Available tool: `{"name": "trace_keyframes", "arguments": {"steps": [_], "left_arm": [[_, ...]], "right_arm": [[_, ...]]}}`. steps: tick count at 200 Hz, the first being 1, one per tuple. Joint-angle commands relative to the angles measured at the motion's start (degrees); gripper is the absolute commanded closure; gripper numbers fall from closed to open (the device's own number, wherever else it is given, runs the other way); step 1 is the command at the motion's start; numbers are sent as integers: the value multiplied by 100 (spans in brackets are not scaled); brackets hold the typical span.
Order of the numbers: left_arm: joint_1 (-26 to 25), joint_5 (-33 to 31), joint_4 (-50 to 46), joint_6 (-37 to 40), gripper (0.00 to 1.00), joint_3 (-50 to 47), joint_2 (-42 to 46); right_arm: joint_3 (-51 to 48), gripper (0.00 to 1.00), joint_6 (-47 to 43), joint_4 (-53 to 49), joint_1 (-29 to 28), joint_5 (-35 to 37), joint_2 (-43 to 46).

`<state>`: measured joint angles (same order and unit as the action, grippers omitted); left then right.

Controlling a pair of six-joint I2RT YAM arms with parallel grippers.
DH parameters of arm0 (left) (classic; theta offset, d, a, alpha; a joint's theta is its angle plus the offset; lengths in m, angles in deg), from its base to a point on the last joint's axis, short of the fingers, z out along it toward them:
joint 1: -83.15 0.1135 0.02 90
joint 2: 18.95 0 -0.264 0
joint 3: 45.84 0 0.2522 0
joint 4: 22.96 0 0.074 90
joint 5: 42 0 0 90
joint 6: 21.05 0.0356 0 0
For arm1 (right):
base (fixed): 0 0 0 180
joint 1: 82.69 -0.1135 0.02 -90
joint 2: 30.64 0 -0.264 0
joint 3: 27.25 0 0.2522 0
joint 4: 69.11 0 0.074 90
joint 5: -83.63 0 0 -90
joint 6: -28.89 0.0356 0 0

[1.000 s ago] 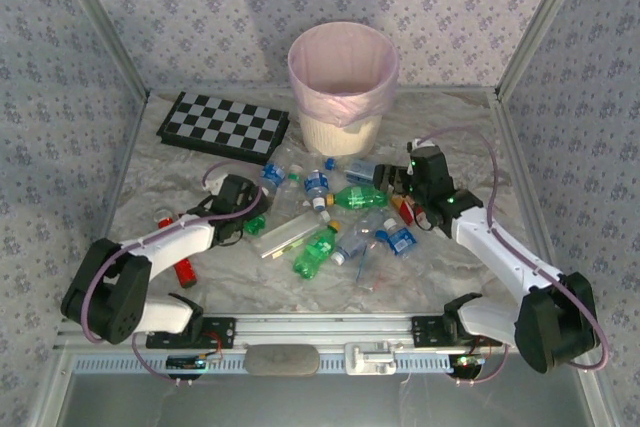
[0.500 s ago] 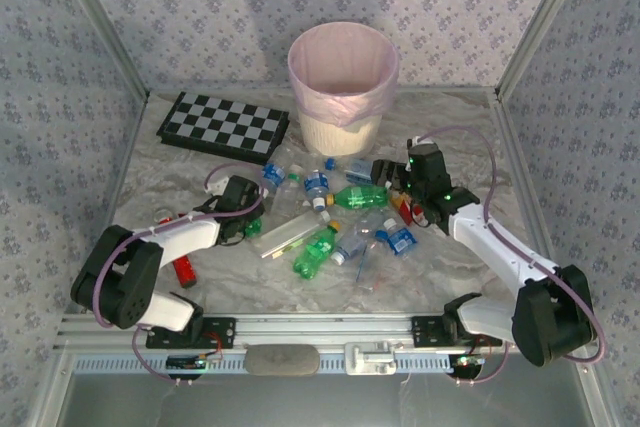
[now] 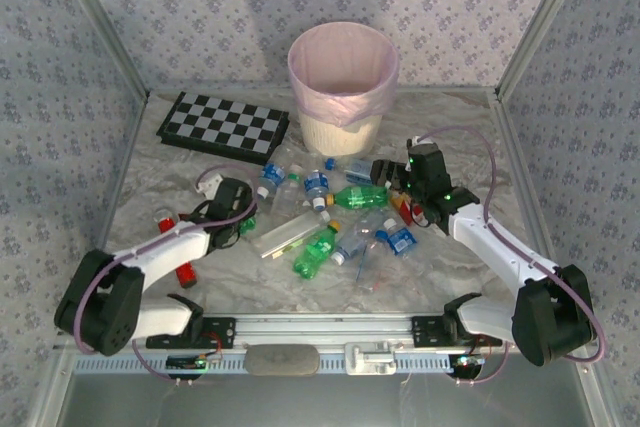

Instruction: Put the plastic bottles in the bin

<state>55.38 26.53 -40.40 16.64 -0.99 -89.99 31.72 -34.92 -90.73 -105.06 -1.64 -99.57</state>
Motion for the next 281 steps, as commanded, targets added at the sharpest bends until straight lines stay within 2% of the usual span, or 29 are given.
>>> {"name": "trace_keyframes", "arguments": {"steps": [1, 31, 54, 101, 174, 218, 243, 281], "left_arm": [[-32, -323, -299, 478, 44, 283, 549], [-30, -351, -484, 1112, 44, 646, 1185], [-31, -129, -546, 1656, 44, 1125, 1441], [-35, 837, -591, 2634, 44, 2828, 833], [-93, 2088, -583, 3542, 43, 5645, -1235], [-135, 2723, -1499, 3886, 42, 8012, -2974], [-163, 2833, -2278, 4047, 42, 9654, -4123], [-250, 3121, -4117, 4184, 41, 13417, -6403]], "right_arm": [[171, 1, 113, 48, -4, -62, -85], [148, 1, 170, 48, -9, -97, -127], [89, 1, 206, 81, -9, -121, -131], [166, 1, 202, 123, 14, -220, -246], [-334, 1, 402, -40, 31, -162, 117], [-333, 1, 502, -413, 31, 150, 419], [-400, 1, 544, -503, 22, 317, 626], [-598, 1, 553, -451, 40, 386, 1029]]}}
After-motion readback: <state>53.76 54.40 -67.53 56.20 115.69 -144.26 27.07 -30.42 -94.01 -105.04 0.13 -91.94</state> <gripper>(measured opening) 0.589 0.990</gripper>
